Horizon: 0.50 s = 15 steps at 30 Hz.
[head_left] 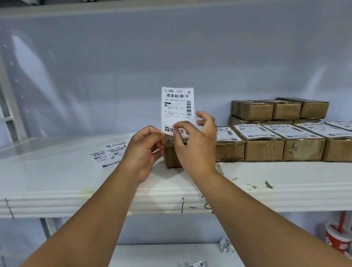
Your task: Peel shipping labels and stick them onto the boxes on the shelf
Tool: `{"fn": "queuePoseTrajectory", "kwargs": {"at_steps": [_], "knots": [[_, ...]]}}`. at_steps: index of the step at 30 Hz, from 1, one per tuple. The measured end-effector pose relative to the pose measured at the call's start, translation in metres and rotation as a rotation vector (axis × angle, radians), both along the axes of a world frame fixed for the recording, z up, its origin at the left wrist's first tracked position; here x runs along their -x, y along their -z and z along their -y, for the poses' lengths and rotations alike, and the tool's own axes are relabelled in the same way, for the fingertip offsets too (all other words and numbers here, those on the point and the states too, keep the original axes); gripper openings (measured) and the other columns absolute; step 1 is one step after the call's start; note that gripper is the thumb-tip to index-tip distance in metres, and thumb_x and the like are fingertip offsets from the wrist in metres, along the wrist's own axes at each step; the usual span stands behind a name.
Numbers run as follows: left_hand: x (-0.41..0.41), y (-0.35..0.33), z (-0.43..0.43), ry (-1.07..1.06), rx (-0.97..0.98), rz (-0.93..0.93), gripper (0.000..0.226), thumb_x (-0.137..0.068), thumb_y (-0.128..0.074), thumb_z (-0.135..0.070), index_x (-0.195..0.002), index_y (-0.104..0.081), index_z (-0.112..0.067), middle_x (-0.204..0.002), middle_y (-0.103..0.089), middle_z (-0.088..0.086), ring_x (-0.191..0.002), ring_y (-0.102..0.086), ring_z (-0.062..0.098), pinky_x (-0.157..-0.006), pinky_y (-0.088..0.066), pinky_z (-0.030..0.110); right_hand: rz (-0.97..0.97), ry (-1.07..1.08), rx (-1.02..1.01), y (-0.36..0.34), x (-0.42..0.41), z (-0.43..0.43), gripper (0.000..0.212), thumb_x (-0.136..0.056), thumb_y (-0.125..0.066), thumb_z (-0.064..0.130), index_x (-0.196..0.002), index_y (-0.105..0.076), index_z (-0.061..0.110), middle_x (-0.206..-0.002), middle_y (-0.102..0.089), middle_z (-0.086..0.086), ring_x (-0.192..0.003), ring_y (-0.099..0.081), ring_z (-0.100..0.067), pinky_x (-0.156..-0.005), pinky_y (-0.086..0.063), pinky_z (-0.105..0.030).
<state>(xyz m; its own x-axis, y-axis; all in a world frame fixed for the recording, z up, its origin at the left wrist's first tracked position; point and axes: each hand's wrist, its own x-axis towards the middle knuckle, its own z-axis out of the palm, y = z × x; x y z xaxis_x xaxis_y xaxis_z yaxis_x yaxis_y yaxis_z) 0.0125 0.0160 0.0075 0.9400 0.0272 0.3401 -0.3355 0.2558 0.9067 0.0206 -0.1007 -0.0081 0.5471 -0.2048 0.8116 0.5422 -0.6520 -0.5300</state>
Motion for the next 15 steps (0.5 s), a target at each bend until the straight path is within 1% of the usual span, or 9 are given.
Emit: {"fn": "queuePoseTrajectory", "kwargs": {"at_steps": [2,3,5,7,9,10,11,13,15], "knots": [[-0.0002,0.0003,0.0003,-0.033,-0.045,0.024,0.028,-0.088,-0.052,0.001,-0.064,-0.053,-0.013,-0.058,-0.050,0.001,-0.058,-0.047,0.012,-0.059,-0.042,0.022,0.007,0.030,0.047,0.0001,0.0018,-0.0012,0.014,-0.085,-0.063,0.031,-0.091,-0.073,0.024,-0.130,-0.043,-0.003,-0.122,-0.037,-0.022,-0.098,-0.031,-0.036],[0.0004,0.0007,0.0008,-0.035,-0.073,0.038,0.027,-0.088,-0.053,0.001,-0.065,-0.054,-0.013,-0.060,-0.052,0.002,-0.060,-0.049,0.012,-0.062,-0.042,0.023,0.012,0.030,0.068,-0.0004,0.0028,-0.0020,0.016,-0.085,-0.061,0.034,-0.090,-0.073,0.025,-0.127,-0.047,-0.001,-0.122,-0.037,-0.021,-0.098,-0.028,-0.036],[0.0013,0.0014,0.0020,-0.025,-0.117,0.058,0.025,-0.086,-0.053,0.002,-0.066,-0.055,-0.013,-0.071,-0.057,0.007,-0.069,-0.053,0.015,-0.067,-0.043,0.023,0.004,0.000,0.092,-0.0019,0.0048,-0.0038,0.024,-0.082,-0.054,0.038,-0.086,-0.073,0.025,-0.112,-0.059,0.004,-0.116,-0.042,-0.018,-0.094,-0.024,-0.033],[0.0014,0.0024,0.0019,-0.038,-0.143,0.061,0.023,-0.086,-0.054,0.002,-0.068,-0.055,-0.013,-0.079,-0.058,0.012,-0.074,-0.054,0.019,-0.066,-0.044,0.021,-0.034,-0.044,0.107,-0.0031,0.0061,-0.0043,0.025,-0.081,-0.051,0.037,-0.084,-0.072,0.024,-0.098,-0.066,0.007,-0.107,-0.048,-0.016,-0.089,-0.021,-0.028],[0.0000,0.0036,0.0010,-0.079,-0.199,0.076,0.019,-0.084,-0.059,-0.006,-0.068,-0.060,-0.017,-0.081,-0.059,0.009,-0.078,-0.053,0.018,-0.067,-0.041,0.025,-0.064,-0.073,0.112,-0.0042,0.0063,-0.0035,0.018,-0.085,-0.056,0.032,-0.086,-0.071,0.023,-0.095,-0.068,0.007,-0.103,-0.050,-0.015,-0.090,-0.023,-0.029],[-0.0009,0.0041,0.0006,-0.102,-0.232,0.093,0.018,-0.083,-0.061,-0.010,-0.068,-0.062,-0.020,-0.079,-0.061,0.004,-0.078,-0.053,0.016,-0.069,-0.039,0.026,-0.068,-0.081,0.105,-0.0048,0.0064,-0.0029,0.014,-0.086,-0.058,0.029,-0.087,-0.071,0.023,-0.094,-0.068,0.006,-0.101,-0.051,-0.016,-0.092,-0.025,-0.030],[-0.0008,0.0042,0.0008,-0.122,-0.259,0.115,0.019,-0.084,-0.062,-0.010,-0.068,-0.064,-0.022,-0.075,-0.062,-0.003,-0.074,-0.054,0.011,-0.068,-0.039,0.024,-0.065,-0.085,0.091,-0.0053,0.0061,-0.0024,0.012,-0.086,-0.059,0.026,-0.086,-0.070,0.022,-0.093,-0.068,0.006,-0.100,-0.052,-0.017,-0.093,-0.028,-0.032],[0.0012,0.0035,0.0030,-0.153,-0.307,0.176,0.020,-0.087,-0.059,-0.005,-0.072,-0.064,-0.018,-0.065,-0.062,-0.015,-0.063,-0.055,-0.002,-0.060,-0.039,0.012,-0.053,-0.086,0.064,-0.0053,0.0044,-0.0020,0.011,-0.086,-0.060,0.024,-0.083,-0.070,0.020,-0.089,-0.068,0.004,-0.095,-0.054,-0.020,-0.090,-0.035,-0.034],[0.0031,0.0022,0.0057,-0.167,-0.343,0.221,0.020,-0.088,-0.057,-0.001,-0.075,-0.064,-0.014,-0.060,-0.062,-0.018,-0.057,-0.054,-0.007,-0.053,-0.037,0.005,-0.048,-0.075,0.060,-0.0040,0.0015,-0.0021,0.013,-0.088,-0.058,0.023,-0.083,-0.069,0.017,-0.087,-0.068,0.000,-0.092,-0.055,-0.023,-0.086,-0.039,-0.036]]}}
